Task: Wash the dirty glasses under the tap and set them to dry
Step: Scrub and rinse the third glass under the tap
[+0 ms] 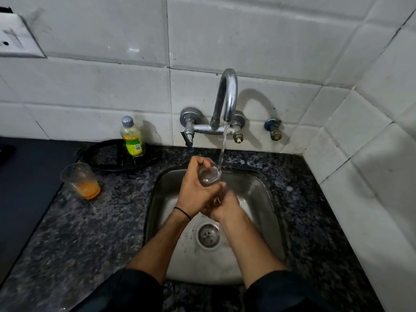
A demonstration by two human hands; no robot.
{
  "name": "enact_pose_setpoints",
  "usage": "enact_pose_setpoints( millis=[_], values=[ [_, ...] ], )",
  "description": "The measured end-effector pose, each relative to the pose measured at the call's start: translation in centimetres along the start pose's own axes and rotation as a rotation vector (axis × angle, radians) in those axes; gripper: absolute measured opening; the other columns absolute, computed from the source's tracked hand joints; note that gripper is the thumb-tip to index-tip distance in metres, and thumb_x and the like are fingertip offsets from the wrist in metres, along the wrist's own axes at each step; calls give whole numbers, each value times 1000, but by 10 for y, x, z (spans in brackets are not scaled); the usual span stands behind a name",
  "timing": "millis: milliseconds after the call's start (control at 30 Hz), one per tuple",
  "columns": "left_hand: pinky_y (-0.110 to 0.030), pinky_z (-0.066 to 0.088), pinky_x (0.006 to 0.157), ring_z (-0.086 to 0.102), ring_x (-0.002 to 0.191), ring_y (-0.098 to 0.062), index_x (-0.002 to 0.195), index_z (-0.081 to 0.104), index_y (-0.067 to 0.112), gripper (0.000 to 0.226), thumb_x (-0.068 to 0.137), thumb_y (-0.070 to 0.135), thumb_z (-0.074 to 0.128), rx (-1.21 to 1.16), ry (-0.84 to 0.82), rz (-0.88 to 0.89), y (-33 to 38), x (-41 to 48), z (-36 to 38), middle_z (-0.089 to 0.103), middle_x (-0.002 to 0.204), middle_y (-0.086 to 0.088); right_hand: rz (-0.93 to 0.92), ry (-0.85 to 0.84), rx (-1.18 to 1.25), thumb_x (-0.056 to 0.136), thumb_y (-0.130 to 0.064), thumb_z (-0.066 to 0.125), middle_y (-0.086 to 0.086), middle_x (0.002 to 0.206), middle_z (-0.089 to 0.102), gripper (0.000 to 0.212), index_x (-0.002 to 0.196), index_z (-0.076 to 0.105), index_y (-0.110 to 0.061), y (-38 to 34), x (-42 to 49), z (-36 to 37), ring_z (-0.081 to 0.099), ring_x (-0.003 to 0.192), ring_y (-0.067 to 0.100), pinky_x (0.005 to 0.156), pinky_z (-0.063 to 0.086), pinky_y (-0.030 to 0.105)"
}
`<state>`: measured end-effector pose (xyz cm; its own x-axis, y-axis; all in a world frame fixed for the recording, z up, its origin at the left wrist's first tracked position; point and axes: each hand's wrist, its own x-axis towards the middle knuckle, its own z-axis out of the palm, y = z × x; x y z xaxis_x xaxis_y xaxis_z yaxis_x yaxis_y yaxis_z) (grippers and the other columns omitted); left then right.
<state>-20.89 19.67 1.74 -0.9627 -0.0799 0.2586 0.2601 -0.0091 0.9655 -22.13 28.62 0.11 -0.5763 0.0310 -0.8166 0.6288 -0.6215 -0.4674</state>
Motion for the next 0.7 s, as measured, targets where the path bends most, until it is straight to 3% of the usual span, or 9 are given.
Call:
enact_pose_setpoints(
  millis=[133,200,267,333,400,467,567,700],
  values=[
    [-29,55,83,65,89,-7,114,52,6,54,70,-8,80,-170,171,-165,2,3,-1,65,99,1,-145,-43,-54,93,-38,50,11,99,71,37,108,69,-10,-6,-9,3,66,88,24,72,53,32],
    [-38,56,80,65,89,-16,112,56,9,44,76,0,79,-318,297,-298,-1,9,0,67,100,-5,-304,-42,-140,96,-43,51,9,98,72,35,105,68,-13,-3,-16,3,65,85,21,74,51,33],
    [-40,55,69,64,81,-23,104,57,11,31,81,9,78,-429,426,-442,-7,16,-1,65,97,-13,-622,56,-369,97,-43,55,6,98,65,34,102,62,-11,2,-25,1,60,88,19,73,48,31],
    [-32,53,57,62,68,-22,104,57,9,27,85,16,74,-544,500,-590,-18,21,-5,63,88,-12,-1101,111,-673,97,-39,56,-1,92,57,27,90,60,-13,7,-33,-6,53,87,15,75,42,28],
    [-29,55,53,64,65,-22,109,61,4,28,92,26,65,-698,446,-726,-27,24,-7,65,87,-13,-1507,127,-1051,92,-34,55,-9,93,55,17,91,62,-19,12,-40,-15,49,91,10,89,36,32],
    [-28,58,60,66,69,-22,103,64,4,32,99,33,49,-847,322,-821,-32,25,-10,68,86,-12,-1686,17,-1346,87,-27,54,-9,101,59,22,106,66,-23,14,-41,-22,50,101,9,100,28,35],
    [-26,56,62,68,67,-20,92,64,8,32,100,28,40,-875,192,-894,-34,19,-8,69,77,-8,-1647,-172,-1719,86,-24,55,-4,110,65,31,116,66,-20,-3,-45,-25,54,108,16,105,21,39],
    [-24,50,51,64,54,-19,87,65,9,34,101,28,42,-719,62,-1005,-21,2,3,68,68,-8,-1080,-360,-2316,98,-35,50,4,119,66,21,108,62,-21,-43,-59,-11,56,118,22,107,20,45]
  ],
)
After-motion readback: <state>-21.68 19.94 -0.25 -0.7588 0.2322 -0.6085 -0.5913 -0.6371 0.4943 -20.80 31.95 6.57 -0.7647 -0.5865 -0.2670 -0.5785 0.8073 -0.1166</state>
